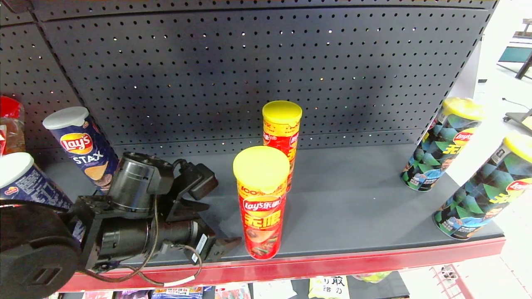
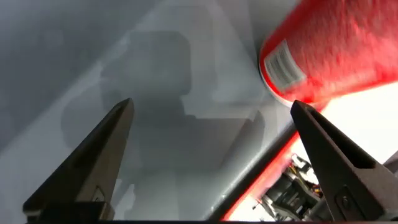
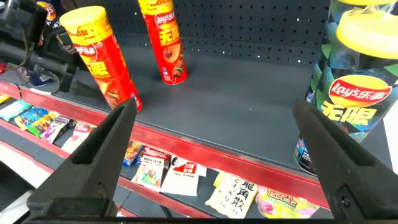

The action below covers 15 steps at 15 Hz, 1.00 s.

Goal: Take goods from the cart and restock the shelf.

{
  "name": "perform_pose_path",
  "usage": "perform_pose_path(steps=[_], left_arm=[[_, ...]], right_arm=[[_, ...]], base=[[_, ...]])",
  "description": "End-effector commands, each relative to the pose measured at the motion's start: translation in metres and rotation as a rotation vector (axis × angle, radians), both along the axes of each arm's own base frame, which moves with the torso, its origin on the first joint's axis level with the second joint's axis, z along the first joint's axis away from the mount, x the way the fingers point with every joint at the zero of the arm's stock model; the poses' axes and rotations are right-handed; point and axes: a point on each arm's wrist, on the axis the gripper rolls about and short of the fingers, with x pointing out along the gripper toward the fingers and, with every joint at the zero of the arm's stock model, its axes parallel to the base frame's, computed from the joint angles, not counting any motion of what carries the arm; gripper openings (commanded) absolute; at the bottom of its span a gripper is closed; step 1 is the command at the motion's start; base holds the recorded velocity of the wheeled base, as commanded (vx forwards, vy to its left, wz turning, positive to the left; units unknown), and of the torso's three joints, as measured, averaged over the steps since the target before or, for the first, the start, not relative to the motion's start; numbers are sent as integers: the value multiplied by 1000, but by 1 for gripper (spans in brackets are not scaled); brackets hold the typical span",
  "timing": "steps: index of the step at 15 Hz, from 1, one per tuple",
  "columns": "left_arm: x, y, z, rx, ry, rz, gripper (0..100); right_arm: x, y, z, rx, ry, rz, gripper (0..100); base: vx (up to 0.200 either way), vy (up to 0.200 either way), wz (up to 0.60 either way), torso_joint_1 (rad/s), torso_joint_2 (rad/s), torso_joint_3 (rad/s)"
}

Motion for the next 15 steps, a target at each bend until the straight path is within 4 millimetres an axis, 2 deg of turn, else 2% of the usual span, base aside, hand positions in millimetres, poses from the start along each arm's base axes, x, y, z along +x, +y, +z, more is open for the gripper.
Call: perform_pose_path(steps=[1,15], left_arm=[[5,-4,-3,4,7,-2,100],[15,-13,-4,0,6,-12,100]], right_arm=[[1,0,0,-2,3,0,100],[2,1,-1,-4,13,2,100]], base=[[0,0,0,0,0,0],[0,0,0,0,0,0]])
